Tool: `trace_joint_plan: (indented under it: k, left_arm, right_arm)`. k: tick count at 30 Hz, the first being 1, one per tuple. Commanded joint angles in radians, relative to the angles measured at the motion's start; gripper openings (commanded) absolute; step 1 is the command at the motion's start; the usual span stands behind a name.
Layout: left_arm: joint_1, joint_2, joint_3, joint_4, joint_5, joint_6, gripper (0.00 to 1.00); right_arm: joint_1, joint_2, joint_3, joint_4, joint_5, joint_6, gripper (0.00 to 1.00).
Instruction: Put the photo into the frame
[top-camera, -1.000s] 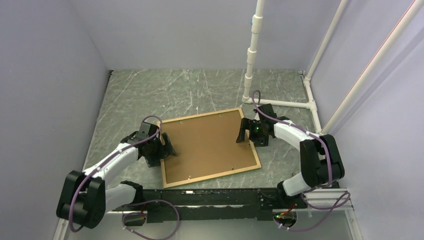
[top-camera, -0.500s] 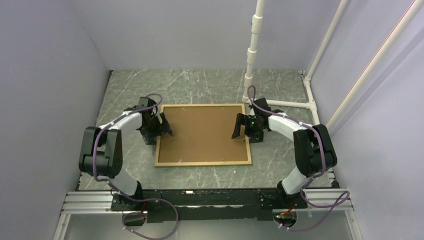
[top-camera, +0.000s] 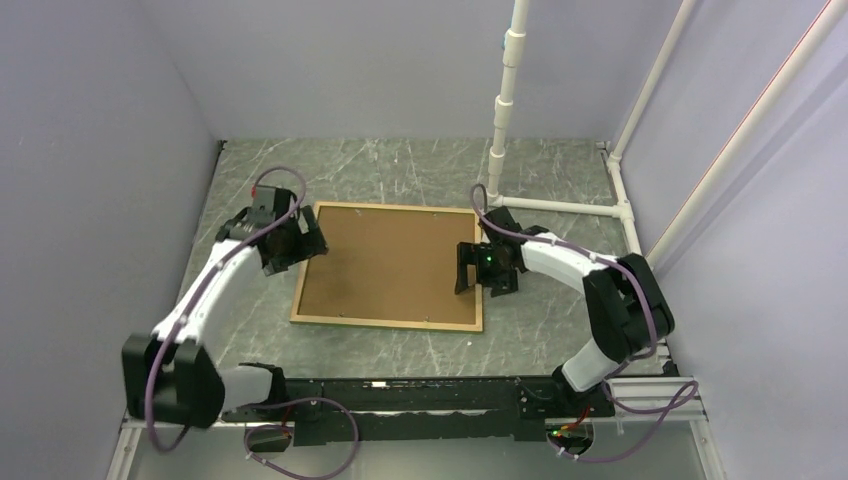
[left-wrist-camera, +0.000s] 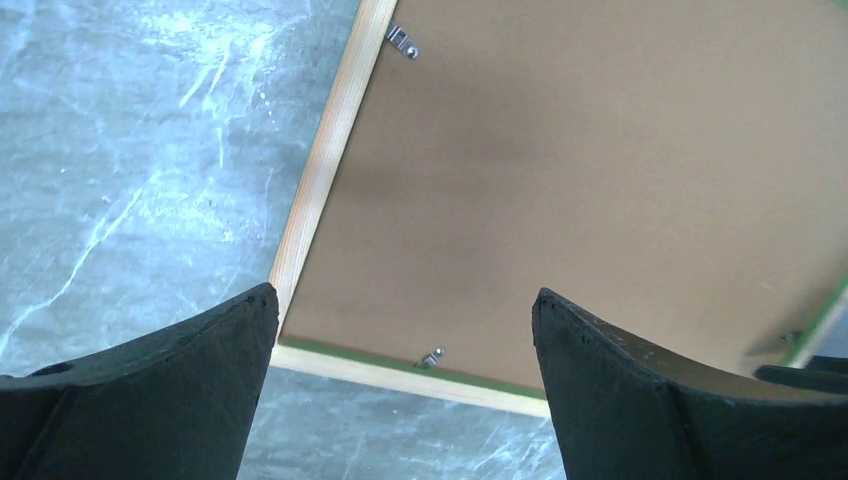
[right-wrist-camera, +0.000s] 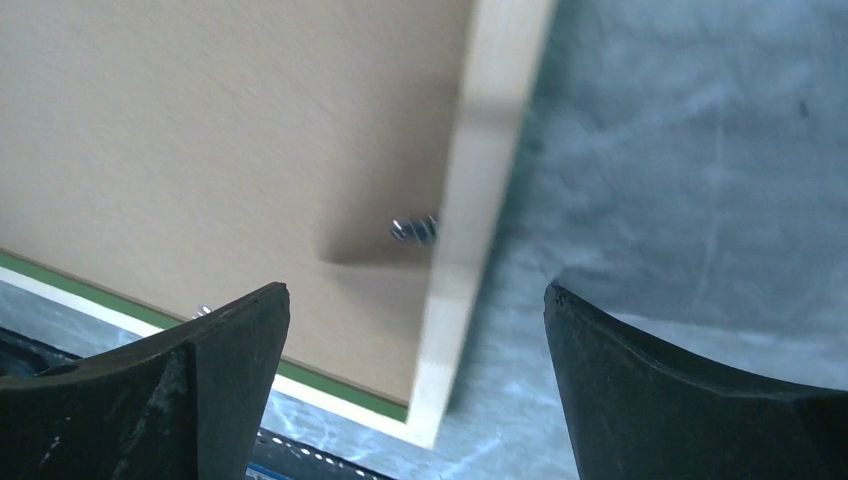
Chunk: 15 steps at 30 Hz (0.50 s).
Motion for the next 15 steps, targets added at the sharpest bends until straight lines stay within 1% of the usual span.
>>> trace_joint_plan:
  k: [1, 4, 8, 11, 15]
  left_arm:
    - [-0.011, -0.192, -0.095, -0.058, -0.003, -0.059, 0.99]
    - [-0.047, -0.306, -0.159, -0.03, 0.04, -0.088, 0.99]
    - [-0.132, -0.417, -0.193, 0.008, 0.041, -0.115, 0.99]
    - [-0.196, -0.447, -0.193, 0.051, 0.041, -0.106, 0.99]
    - [-0.293, -0.437, -0.165, 0.076, 0.009, -0.09, 0.99]
  right_arm:
    - [-0.006, -0.105, -0.1, -0.072, 0.046, 0.027, 0.99]
    - [-0.005, -0.147, -0.162, -0.079, 0.019, 0.051, 0.95]
    - [0.006, -0.197, -0.204, -0.092, 0.009, 0.062, 0.9]
    - [0.021, -0.215, -0.234, -0.085, -0.002, 0.071, 0.79]
    - [0.03, -0.205, -0.262, -0.05, -0.024, 0.089, 0.63]
